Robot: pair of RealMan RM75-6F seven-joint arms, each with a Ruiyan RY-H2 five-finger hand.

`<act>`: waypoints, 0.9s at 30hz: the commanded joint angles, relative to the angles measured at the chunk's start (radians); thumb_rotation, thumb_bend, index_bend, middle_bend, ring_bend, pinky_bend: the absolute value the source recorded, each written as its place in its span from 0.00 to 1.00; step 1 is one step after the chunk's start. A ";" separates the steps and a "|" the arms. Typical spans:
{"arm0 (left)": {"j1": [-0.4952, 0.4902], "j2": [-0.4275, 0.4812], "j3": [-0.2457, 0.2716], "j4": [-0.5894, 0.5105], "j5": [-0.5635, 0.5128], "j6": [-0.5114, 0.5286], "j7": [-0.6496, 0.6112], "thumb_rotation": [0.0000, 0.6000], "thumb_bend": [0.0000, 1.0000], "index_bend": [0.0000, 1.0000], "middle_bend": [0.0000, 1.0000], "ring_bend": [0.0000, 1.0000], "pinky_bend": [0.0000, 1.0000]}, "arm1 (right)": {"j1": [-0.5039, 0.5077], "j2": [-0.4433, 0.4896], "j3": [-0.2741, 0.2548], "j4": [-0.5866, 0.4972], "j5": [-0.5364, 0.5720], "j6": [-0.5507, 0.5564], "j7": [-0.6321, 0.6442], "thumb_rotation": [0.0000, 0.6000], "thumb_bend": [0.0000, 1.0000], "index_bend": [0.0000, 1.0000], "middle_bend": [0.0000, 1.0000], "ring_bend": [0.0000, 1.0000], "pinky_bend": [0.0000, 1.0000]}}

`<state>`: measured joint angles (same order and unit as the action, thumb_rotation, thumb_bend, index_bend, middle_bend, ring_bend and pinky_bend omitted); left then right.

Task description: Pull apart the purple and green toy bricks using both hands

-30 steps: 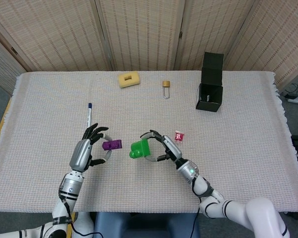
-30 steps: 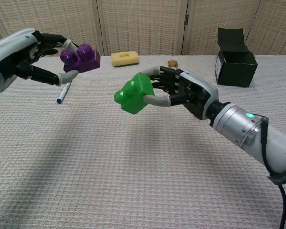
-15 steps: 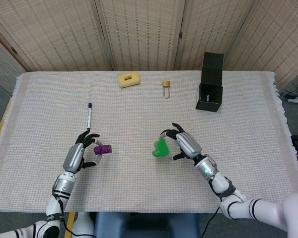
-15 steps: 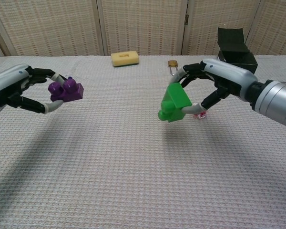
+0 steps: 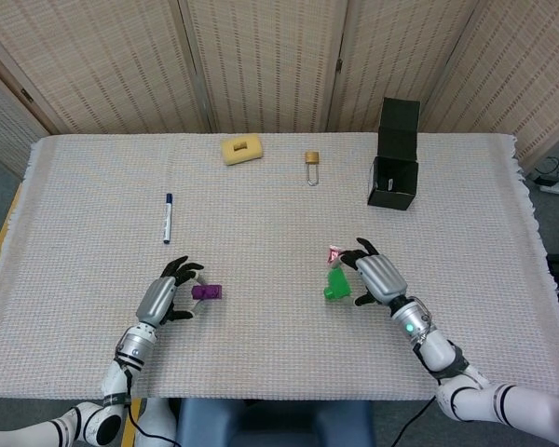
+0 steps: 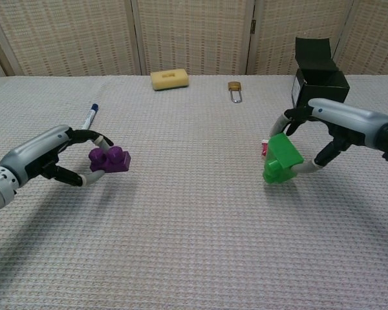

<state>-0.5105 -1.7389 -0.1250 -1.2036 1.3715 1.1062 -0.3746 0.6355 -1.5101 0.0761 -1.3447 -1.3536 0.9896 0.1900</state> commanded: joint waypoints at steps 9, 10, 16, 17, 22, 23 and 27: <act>-0.022 -0.009 0.040 0.083 0.086 -0.013 -0.141 1.00 0.62 0.47 0.17 0.00 0.00 | 0.010 0.084 -0.012 -0.047 -0.053 -0.053 0.094 1.00 0.27 0.08 0.03 0.07 0.00; -0.020 -0.008 0.044 0.085 0.090 -0.010 -0.141 1.00 0.58 0.39 0.15 0.00 0.00 | 0.013 0.105 -0.015 -0.060 -0.057 -0.070 0.117 1.00 0.27 0.02 0.01 0.05 0.00; -0.016 0.012 0.053 0.058 0.088 -0.018 -0.147 1.00 0.40 0.08 0.09 0.00 0.00 | 0.014 0.204 -0.038 -0.134 -0.108 -0.094 0.210 1.00 0.27 0.00 0.00 0.00 0.00; -0.017 0.017 0.054 0.052 0.086 -0.026 -0.145 1.00 0.38 0.05 0.08 0.00 0.00 | 0.013 0.224 -0.042 -0.151 -0.121 -0.092 0.227 1.00 0.27 0.00 0.00 0.00 0.00; -0.015 0.059 0.057 -0.002 0.085 -0.029 -0.122 1.00 0.33 0.00 0.01 0.00 0.00 | -0.017 0.307 -0.048 -0.222 -0.191 -0.001 0.282 1.00 0.27 0.00 0.00 0.00 0.00; -0.011 0.073 0.060 -0.015 0.092 -0.017 -0.109 1.00 0.32 0.00 0.01 0.00 0.00 | -0.027 0.322 -0.048 -0.231 -0.203 0.024 0.275 1.00 0.27 0.00 0.00 0.00 0.00; 0.023 0.117 0.071 -0.003 0.158 0.116 0.021 1.00 0.32 0.00 0.00 0.00 0.00 | -0.103 0.357 -0.051 -0.240 -0.214 0.158 0.102 1.00 0.27 0.00 0.00 0.00 0.00</act>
<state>-0.5117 -1.6512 -0.0625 -1.2112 1.4876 1.1402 -0.4311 0.5937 -1.1884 0.0295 -1.5667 -1.5491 1.0562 0.4193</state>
